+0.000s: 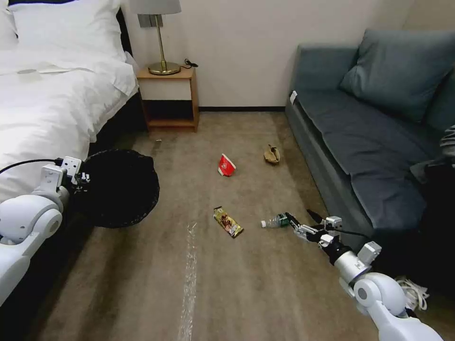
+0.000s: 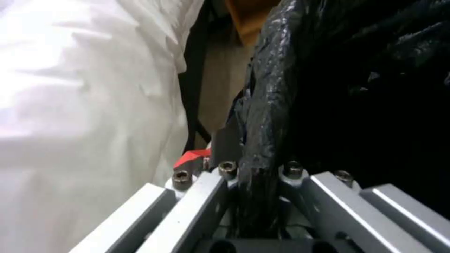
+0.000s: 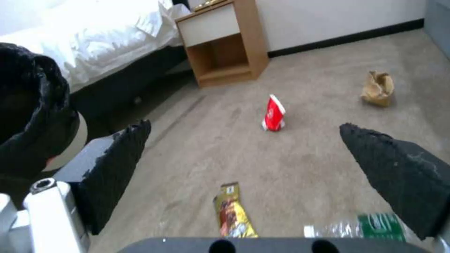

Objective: Pick up the trash bin, then pick up the garbage on the floor and place it into the trash bin.

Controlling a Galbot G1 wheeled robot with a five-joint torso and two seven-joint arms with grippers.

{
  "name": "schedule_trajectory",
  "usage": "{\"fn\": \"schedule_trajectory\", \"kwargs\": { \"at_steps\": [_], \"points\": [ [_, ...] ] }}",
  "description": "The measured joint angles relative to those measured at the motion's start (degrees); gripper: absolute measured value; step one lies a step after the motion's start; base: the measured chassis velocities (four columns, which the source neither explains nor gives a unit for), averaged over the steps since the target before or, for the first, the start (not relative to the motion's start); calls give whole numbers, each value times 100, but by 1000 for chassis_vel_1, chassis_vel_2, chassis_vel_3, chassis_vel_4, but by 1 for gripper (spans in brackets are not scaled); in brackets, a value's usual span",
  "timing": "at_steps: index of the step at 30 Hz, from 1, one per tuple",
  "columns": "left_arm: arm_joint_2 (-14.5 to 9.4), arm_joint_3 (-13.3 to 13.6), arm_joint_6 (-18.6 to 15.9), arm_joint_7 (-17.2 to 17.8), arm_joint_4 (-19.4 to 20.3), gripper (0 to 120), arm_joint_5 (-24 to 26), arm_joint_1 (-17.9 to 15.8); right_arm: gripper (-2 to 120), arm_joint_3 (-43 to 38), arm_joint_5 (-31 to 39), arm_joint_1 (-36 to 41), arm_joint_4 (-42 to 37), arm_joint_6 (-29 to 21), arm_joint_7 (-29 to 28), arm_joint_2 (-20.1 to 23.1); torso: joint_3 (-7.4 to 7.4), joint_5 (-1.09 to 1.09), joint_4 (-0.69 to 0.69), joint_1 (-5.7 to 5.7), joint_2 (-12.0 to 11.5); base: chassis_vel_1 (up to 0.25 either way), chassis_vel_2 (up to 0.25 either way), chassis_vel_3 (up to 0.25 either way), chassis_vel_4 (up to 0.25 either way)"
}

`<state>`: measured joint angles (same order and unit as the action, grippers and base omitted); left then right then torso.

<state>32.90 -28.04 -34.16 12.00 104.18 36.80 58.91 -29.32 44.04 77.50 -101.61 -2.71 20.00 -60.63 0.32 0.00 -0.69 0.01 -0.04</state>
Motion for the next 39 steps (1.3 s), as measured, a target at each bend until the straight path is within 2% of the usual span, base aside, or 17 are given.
{"fn": "schedule_trajectory", "kwargs": {
  "at_steps": [25, 35, 37, 39],
  "points": [
    [-5, -89, 16, 31, 72, 2, -16, 134, 100, 38, -31, 22, 62, 58, 6, 30, 0, -1, 0, 0, 0, -145, 148, 146, -149],
    [-20, -332, 36, 18, 187, 2, -34, 398, 100, 166, -89, 34, 30, -45, -109, 70, 1, 0, -1, 0, 0, -81, 78, 74, -69],
    [-15, -437, 72, -20, 204, 2, -68, 496, 100, 211, -91, 13, 36, -71, -123, 88, -1, 0, -1, 0, 0, 0, 0, 0, 0],
    [16, -724, 160, -130, 230, 2, -165, 759, 100, 306, -125, -41, 138, -92, -139, 114, -1, 0, 0, 0, 0, 0, 0, 0, 0]
  ]
}}
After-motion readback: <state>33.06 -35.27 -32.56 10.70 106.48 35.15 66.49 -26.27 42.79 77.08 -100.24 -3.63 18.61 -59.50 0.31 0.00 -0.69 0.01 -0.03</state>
